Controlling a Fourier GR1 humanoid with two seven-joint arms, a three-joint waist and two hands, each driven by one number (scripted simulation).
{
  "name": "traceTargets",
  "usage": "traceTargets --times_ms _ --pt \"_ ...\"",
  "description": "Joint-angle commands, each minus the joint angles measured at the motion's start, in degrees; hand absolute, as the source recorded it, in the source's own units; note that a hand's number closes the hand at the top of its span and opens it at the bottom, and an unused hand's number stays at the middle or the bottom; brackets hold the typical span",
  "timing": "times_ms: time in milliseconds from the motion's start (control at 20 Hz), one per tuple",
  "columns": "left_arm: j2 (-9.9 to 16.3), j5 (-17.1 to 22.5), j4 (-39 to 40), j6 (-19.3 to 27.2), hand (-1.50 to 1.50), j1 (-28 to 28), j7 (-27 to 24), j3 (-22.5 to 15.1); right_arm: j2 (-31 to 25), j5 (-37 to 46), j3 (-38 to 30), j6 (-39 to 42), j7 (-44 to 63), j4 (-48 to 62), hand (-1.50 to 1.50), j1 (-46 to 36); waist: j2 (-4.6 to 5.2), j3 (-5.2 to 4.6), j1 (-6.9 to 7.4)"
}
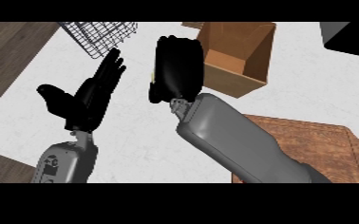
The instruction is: Pick the cupcake from the cutting board and place it in the cardboard box
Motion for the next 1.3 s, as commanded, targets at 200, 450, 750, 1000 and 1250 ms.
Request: traceTargets --times_ms 200,450,750,1000,1250 --pt "-0.4 -0.4 1.3 1.1 0.0 -1.6 0.5 0.4 0.2 3.3 -1.1 -8.2 14.9 6.9 1.5 -14.8 -0.65 0.01 -2.03" --pt "0.9 -0.2 2.5 0.7 0.0 0.0 -1.4 2.2 0.2 4.5 -4.0 -9.2 19.8 13.2 1.5 -21.1 -0.35 -0.11 -2.95" --pt "1.4 0.1 2.6 0.9 0.0 -0.3 -1.5 3.3 0.2 2.0 -5.3 -11.2 21.8 20.9 1.5 -25.1 -0.16 0.01 -4.55" --pt "1.2 0.2 2.6 1.2 0.0 0.3 -2.2 3.7 0.2 3.0 -4.4 -15.1 22.4 26.5 1.5 -27.5 -0.25 0.06 -5.87" --pt "2.1 0.9 1.5 1.2 0.0 1.7 -1.7 5.1 0.2 3.3 -4.7 -14.5 21.3 34.5 1.5 -28.7 -0.38 0.17 -7.39"
